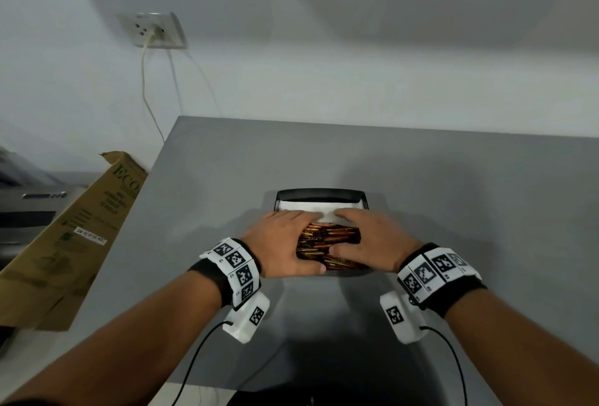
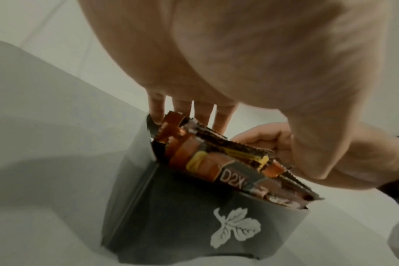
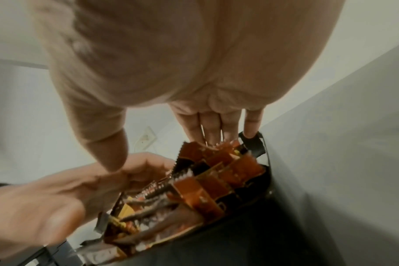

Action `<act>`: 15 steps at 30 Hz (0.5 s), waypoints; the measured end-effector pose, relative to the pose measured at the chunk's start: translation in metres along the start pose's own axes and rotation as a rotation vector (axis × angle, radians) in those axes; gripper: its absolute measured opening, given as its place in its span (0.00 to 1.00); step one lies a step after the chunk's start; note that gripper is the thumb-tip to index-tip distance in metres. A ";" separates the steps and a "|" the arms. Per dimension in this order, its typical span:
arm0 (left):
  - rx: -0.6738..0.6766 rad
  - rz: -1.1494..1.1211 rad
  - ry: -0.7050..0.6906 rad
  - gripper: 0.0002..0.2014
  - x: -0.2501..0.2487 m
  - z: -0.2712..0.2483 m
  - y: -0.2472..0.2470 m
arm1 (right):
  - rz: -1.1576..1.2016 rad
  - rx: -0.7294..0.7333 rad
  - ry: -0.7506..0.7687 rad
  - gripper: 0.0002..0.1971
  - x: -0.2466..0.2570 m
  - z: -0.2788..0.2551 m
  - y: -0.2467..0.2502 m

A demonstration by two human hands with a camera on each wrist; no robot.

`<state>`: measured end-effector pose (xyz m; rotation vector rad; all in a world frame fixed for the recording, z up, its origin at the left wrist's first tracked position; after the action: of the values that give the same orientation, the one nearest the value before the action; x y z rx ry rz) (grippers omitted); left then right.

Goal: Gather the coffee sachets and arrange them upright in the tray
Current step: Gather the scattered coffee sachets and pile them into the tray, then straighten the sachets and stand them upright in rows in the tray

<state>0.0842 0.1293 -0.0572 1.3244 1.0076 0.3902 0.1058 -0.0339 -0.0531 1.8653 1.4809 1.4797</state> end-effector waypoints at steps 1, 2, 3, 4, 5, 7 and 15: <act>0.013 0.013 -0.011 0.49 -0.002 -0.001 -0.002 | -0.052 -0.001 0.008 0.43 0.000 0.001 -0.002; 0.015 0.022 -0.017 0.48 -0.003 -0.001 -0.005 | -0.111 0.011 0.030 0.40 0.001 0.002 -0.005; 0.001 0.026 -0.022 0.48 -0.005 -0.001 -0.006 | -0.164 0.021 0.055 0.35 0.003 0.001 -0.008; -0.018 0.025 -0.022 0.49 -0.005 -0.001 -0.006 | -0.196 0.021 0.075 0.31 0.004 0.000 -0.009; -0.035 0.019 -0.020 0.50 -0.004 -0.002 -0.006 | -0.205 0.008 0.078 0.29 0.006 -0.001 -0.008; -0.061 0.003 -0.016 0.50 -0.001 -0.002 -0.004 | -0.192 -0.035 0.052 0.30 0.003 0.000 -0.001; -0.117 -0.049 0.068 0.33 0.010 -0.005 0.007 | -0.167 0.030 0.007 0.30 0.002 0.016 0.015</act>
<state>0.0876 0.1415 -0.0537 1.1863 1.0558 0.4524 0.1267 -0.0329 -0.0475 1.7075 1.6276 1.3945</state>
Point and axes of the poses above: each hand's wrist, its own z-axis towards the middle knuckle, its own y-axis out of the back of the hand, x = y × z, the point moved 7 cm from there along z, towards the middle knuckle, and after that the axes turned 10 degrees about -y, right-handed, at the moved point
